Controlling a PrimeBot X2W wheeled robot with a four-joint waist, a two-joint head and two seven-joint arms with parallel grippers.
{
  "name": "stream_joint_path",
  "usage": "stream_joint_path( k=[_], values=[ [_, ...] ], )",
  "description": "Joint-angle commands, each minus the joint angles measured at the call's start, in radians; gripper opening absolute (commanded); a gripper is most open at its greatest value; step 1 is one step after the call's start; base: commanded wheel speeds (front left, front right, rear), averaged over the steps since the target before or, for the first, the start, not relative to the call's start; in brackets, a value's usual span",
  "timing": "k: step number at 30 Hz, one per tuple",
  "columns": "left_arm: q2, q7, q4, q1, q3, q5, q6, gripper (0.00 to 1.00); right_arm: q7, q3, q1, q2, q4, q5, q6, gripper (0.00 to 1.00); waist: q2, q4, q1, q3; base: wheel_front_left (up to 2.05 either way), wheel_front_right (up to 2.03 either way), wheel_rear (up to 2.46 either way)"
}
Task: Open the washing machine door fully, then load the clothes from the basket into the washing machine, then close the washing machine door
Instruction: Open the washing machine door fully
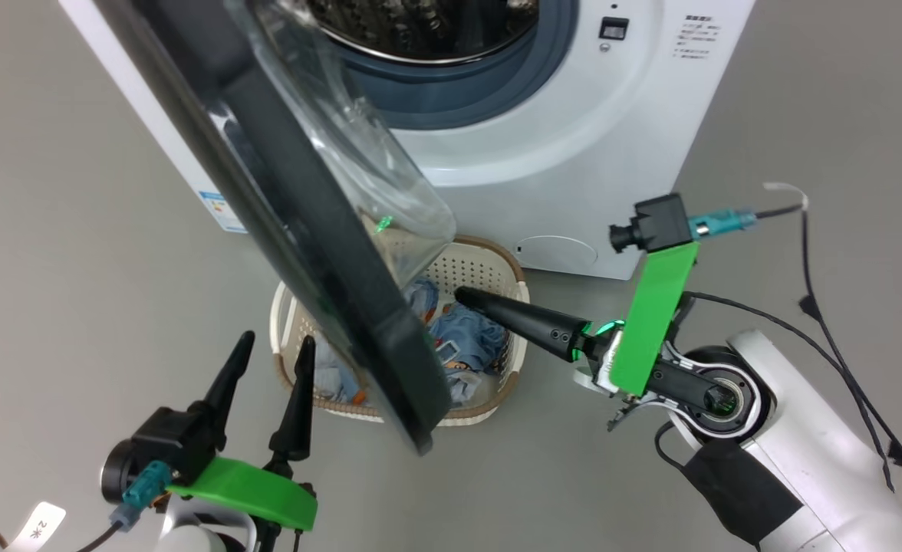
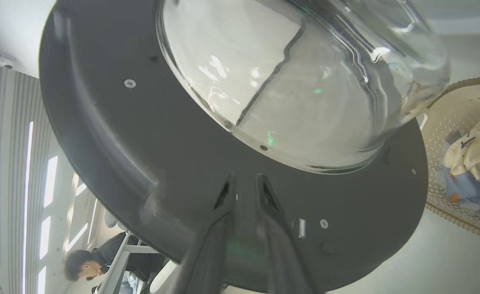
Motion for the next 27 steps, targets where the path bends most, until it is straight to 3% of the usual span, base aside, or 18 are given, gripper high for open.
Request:
stream_joint_path(
  k=[1, 13, 27],
  values=[
    [0.018, -0.006, -0.016, 0.004, 0.04, 0.012, -0.002, 1.0, -0.025, -0.004, 0.026, 0.004, -0.012, -0.021, 0.003, 1.0, 0.0, -0.014, 0.0, -0.01, 0.0, 0.0, 0.0],
    [0.024, -0.006, -0.006, 0.019, 0.062, 0.03, -0.003, 1.0, -0.14, -0.012, 0.071, -0.063, 0.013, -0.062, 0.003, 1.0, 0.0, -0.065, 0.0, -0.038, 0.0, 0.0, 0.0],
    [0.043, -0.006, -0.004, 0.057, 0.087, 0.023, -0.003, 1.0, -0.374, 0.047, 0.157, -0.166, 0.061, -0.148, 0.003, 1.0, 0.0, -0.119, 0.0, -0.079, 0.0, 0.0, 0.0]
  ],
)
